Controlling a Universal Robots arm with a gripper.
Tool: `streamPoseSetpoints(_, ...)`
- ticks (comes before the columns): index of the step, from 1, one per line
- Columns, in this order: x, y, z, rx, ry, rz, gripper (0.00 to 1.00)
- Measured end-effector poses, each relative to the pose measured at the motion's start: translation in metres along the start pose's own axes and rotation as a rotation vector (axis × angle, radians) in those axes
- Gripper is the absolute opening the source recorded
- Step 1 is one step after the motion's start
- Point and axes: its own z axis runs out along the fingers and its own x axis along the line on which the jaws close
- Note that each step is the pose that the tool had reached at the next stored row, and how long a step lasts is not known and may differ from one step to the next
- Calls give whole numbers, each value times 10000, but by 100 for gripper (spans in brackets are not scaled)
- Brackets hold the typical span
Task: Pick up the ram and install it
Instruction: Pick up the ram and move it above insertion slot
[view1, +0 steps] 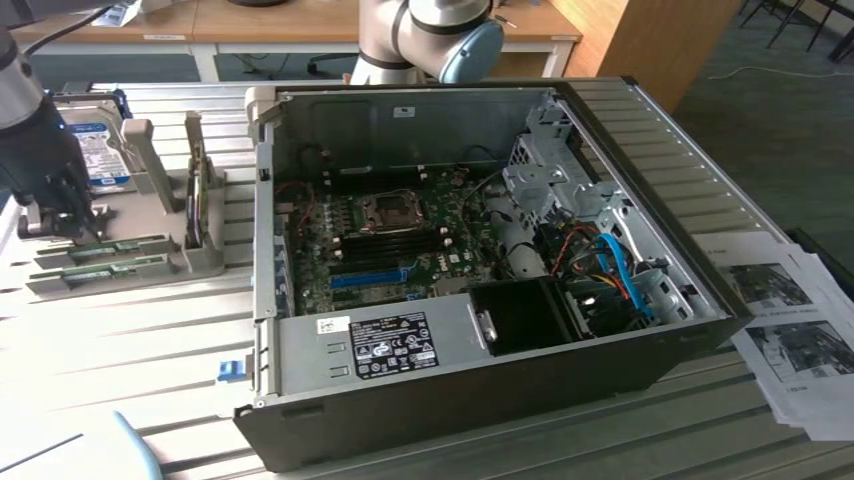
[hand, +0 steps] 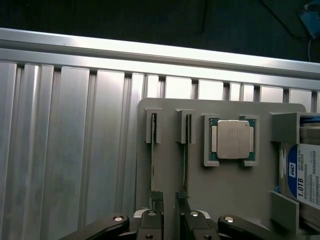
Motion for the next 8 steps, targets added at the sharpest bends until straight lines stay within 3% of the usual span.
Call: streamPoseSetpoints(8, 13, -4, 138, 1, 0, 0, 23)
